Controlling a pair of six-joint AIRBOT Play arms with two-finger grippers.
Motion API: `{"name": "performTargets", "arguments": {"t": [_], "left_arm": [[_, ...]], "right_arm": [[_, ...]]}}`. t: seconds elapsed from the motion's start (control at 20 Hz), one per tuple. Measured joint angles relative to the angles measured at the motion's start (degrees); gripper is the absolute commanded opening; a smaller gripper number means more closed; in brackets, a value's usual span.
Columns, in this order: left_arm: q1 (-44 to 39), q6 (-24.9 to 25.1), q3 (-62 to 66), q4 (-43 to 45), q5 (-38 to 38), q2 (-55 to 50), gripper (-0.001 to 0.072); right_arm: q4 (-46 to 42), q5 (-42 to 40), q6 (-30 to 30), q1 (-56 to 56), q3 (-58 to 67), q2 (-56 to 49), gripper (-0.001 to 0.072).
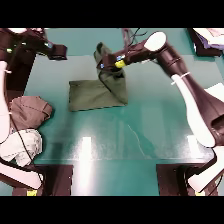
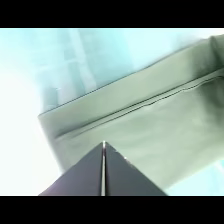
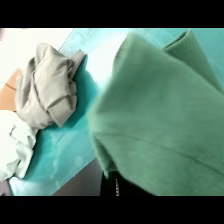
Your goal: Fold the shirts.
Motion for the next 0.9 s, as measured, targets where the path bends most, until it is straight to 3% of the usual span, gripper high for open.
{"name": "performTargets", "arguments": {"t": [0.05, 0.15, 0.2, 0.35, 0.5, 0.7, 0.9], "left_arm": [[1.0, 0.0, 0.1, 0.3, -1.0, 0.9, 0.0023], [2.0, 0.0, 0.1, 0.7, -2.1, 2.0, 0.0023], [2.3, 0.0, 0.1, 0.6, -2.4, 2.4, 0.0023], [3.0, 0.0, 0.1, 0.5, -3.1, 2.9, 0.0023], [3.0, 0.1, 0.1, 0.4, -4.1, 3.1, 0.0023], [3.2, 0.1, 0.1, 0.5, -4.7, 3.2, 0.0024], [3.2, 0.1, 0.1, 0.4, -5.0, 3.2, 0.0023]], "right_arm": [[0.0, -2.1, -0.3, 1.4, 0.0, -1.5, 0.0036], [0.4, -7.0, -0.6, 4.2, 0.0, -4.3, 0.0406], [0.6, -9.7, -0.8, 5.9, 0.0, -5.8, 0.0496], [4.3, -15.9, -3.3, 9.9, 0.0, -9.0, 0.0514], [4.7, -16.6, -5.7, 10.3, 0.0, -8.9, 0.0514], [-0.3, -5.2, -6.6, 3.9, 0.0, -6.2, 0.0514], [-4.8, 8.7, -3.3, -6.7, -2.3, -5.2, 0.0515]]}}
